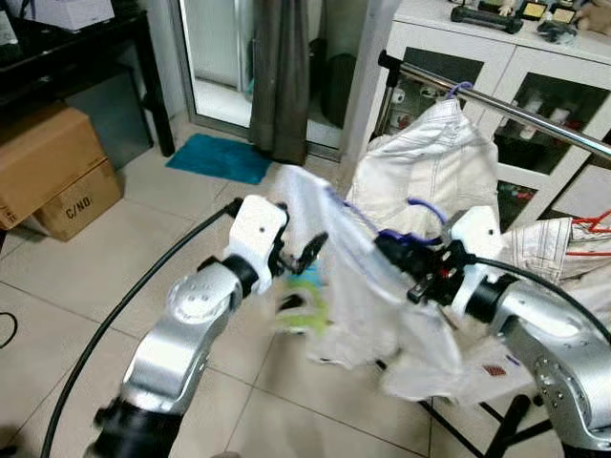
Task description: Hang hanger
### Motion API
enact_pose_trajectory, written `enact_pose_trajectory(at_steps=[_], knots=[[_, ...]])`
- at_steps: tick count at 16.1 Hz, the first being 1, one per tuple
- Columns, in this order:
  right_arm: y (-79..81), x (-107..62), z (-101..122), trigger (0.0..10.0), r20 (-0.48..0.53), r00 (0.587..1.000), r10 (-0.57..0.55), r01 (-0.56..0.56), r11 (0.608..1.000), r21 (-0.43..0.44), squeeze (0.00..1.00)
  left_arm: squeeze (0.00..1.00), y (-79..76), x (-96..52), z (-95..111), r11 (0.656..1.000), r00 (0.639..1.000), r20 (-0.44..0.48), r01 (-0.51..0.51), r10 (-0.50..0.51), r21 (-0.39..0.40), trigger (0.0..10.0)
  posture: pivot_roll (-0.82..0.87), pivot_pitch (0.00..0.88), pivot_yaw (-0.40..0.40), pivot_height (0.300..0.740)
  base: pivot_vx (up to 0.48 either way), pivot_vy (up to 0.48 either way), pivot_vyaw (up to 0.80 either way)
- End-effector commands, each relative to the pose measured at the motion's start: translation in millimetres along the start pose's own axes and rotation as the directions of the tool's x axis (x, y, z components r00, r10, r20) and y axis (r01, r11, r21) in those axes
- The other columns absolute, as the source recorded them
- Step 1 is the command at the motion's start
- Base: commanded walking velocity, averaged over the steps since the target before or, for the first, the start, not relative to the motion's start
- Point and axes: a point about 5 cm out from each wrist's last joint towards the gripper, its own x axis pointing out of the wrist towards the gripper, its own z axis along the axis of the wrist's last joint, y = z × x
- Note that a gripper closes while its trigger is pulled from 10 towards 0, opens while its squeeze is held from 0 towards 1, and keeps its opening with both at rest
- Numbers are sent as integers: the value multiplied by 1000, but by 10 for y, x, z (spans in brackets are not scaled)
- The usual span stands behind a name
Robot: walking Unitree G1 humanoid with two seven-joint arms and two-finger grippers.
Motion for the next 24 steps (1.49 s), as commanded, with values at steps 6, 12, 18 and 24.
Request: enact_pose_trajectory(at_steps=[6, 12, 18, 24], knots=[[59, 26, 115, 10000, 74, 994, 84, -83, 996, -23, 0, 0, -91, 280, 91, 997, 999, 40, -5, 1, 82, 10000, 24, 0, -96, 740, 0, 0, 0], [-38, 22, 92, 10000, 67, 997, 45, -44, 999, -15, 0, 0, -13, 309, 120, 984, 993, 58, -107, 100, 143, 3412, 25, 0, -102, 740, 0, 0, 0], [-118, 27, 80, 10000, 59, 998, -15, 15, 1000, -11, 0, 0, -105, 315, 180, 989, 994, 80, -83, 74, 124, 0, 29, 0, -96, 740, 0, 0, 0], [-164, 8, 79, 10000, 56, 997, -44, 46, 999, -24, 0, 0, -143, 331, 197, 986, 988, 86, -133, 125, 104, 0, 20, 0, -94, 740, 0, 0, 0]])
